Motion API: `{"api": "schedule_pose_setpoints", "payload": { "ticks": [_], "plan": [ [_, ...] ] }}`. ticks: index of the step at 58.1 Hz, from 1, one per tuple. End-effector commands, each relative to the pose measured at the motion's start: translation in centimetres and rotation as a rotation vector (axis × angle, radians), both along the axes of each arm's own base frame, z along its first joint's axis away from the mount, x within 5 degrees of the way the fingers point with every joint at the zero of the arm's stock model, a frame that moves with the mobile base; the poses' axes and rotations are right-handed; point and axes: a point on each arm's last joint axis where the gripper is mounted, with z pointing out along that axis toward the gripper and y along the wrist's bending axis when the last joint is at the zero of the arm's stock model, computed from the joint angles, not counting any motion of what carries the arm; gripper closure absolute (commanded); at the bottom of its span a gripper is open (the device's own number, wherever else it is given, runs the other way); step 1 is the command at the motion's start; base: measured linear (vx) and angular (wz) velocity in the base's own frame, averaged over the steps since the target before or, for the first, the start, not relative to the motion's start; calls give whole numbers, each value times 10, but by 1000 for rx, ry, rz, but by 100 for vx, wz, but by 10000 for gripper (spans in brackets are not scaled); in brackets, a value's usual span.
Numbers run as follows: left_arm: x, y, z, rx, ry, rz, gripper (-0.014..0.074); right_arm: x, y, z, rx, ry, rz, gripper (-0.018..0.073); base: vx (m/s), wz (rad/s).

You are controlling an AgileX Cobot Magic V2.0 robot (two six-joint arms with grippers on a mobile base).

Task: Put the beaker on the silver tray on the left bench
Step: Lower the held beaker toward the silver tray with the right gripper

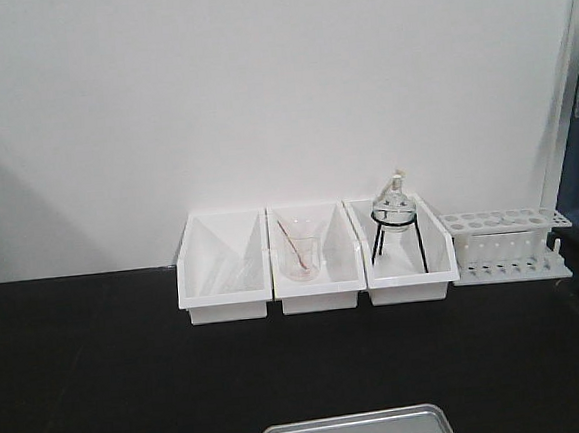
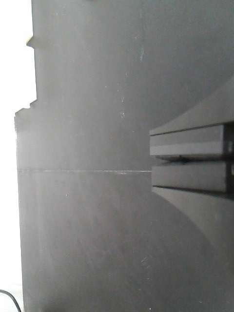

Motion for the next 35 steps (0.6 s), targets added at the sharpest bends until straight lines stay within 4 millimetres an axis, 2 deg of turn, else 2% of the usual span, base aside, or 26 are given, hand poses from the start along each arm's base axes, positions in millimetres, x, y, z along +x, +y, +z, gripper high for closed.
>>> {"api": "schedule_pose_setpoints", "payload": {
  "ticks": [1, 28, 35],
  "plan": [
    [1, -1, -2, -3, -65, -8, 595, 1, 3, 16, 5, -89, 36, 567, 0, 0],
    [1, -1, -2, -3, -65, -8, 595, 1, 5, 18, 16, -113, 54, 567, 0, 0],
    [1, -1, -2, -3, -65, -8, 595, 8, 14, 20, 31, -154, 117, 567, 0, 0]
  ]
}}
